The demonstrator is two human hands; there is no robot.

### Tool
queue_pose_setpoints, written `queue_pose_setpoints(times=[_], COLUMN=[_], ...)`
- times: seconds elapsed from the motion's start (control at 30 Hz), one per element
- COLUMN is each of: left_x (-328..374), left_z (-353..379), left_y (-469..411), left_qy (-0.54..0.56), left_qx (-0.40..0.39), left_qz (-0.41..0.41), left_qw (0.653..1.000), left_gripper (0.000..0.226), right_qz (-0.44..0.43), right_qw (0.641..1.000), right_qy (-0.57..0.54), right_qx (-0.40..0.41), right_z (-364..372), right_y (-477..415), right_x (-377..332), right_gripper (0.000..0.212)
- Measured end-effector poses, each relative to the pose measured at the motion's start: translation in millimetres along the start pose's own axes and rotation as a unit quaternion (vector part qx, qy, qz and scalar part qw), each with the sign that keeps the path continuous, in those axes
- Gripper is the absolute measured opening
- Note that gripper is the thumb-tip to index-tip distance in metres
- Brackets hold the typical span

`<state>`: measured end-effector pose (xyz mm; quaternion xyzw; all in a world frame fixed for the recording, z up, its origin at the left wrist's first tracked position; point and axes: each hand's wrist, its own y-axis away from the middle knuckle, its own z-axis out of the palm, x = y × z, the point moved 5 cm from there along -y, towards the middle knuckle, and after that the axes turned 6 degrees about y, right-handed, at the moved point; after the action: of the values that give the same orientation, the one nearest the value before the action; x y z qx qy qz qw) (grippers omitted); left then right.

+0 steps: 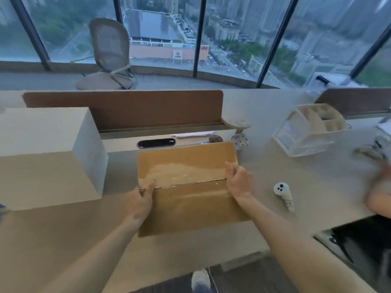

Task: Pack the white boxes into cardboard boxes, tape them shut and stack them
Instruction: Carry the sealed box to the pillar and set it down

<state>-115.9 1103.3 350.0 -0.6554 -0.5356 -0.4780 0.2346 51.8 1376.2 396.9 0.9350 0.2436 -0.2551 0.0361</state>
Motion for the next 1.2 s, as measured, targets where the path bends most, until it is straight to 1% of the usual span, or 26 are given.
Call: queue_pose_setpoints(times=[0.03,0.1,0.23,0.33,0.4,0.5,0.63,0.8,0.83,0.93,1.03,1.1,1.2], left_x=[3,11,45,76,86,97,115,121,122,126,126,121,113], left_z=[0,5,40,85,120,181,257,350,368,413,450,473,506], left_y=[5,20,61,111,137,189,290,427,457,546,626,668,725], left_qy=[0.005,0.012,0.021,0.049,0.05,0.036,0.004,-0.046,-0.052,-0.061,-0.068,-0.085,-0.101], left_qx=[-0.014,-0.054,-0.156,-0.264,-0.324,-0.407,-0.499,-0.567,-0.582,-0.623,-0.661,-0.679,-0.721], left_qz=[0.012,0.038,0.098,0.136,0.155,0.168,0.196,0.221,0.226,0.258,0.269,0.258,0.211], left_qw=[1.0,0.998,0.983,0.954,0.932,0.897,0.844,0.792,0.78,0.736,0.697,0.682,0.653], left_gripper=[0.066,0.06,0.049,0.032,0.035,0.035,0.038,0.038,0.039,0.031,0.03,0.031,0.047], right_qz=[0.0,0.017,0.099,0.163,0.21,0.286,0.374,0.466,0.484,0.528,0.566,0.589,0.617], right_qw=[1.0,0.998,0.989,0.972,0.955,0.923,0.876,0.818,0.804,0.763,0.725,0.7,0.664], right_qy=[0.015,0.027,0.035,0.03,0.025,0.021,0.022,0.018,0.016,0.009,0.016,0.016,0.017], right_qx=[0.024,0.056,0.109,0.164,0.206,0.256,0.303,0.337,0.344,0.373,0.393,0.403,0.422], right_z=[-16,-48,-109,-153,-180,-215,-260,-315,-325,-352,-377,-389,-401], right_y=[13,41,103,156,193,254,343,451,471,532,588,622,666], right_x=[3,16,73,130,167,229,310,409,430,488,534,556,586], right_gripper=[0.07,0.059,0.059,0.061,0.062,0.063,0.064,0.058,0.058,0.061,0.062,0.063,0.068])
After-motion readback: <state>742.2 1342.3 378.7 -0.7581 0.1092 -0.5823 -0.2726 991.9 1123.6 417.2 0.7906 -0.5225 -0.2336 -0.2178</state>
